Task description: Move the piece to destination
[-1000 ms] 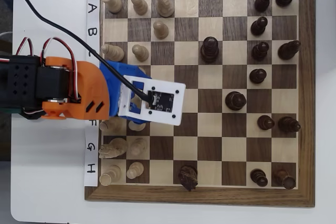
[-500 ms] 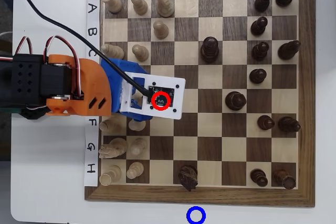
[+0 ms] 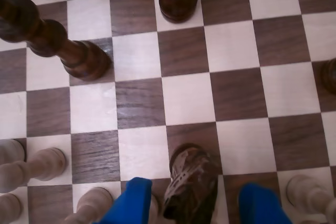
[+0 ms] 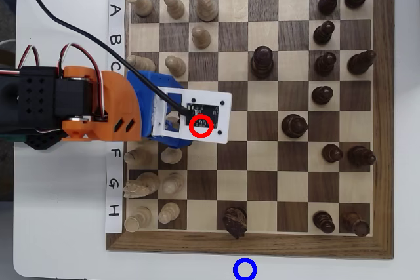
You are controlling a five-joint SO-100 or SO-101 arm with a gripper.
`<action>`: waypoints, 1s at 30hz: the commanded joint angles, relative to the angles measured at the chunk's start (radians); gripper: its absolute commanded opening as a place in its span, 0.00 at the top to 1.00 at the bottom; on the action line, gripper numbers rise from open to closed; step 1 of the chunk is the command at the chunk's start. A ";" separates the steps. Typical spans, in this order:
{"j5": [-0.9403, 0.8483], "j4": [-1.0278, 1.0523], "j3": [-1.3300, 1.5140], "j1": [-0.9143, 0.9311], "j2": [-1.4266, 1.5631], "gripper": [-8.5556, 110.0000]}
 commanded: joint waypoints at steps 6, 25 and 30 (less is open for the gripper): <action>0.466 -0.115 0.031 -0.054 0.032 0.70; 0.410 -0.206 0.101 -0.023 -0.008 0.70; 0.399 -0.219 0.114 -0.015 -0.011 0.70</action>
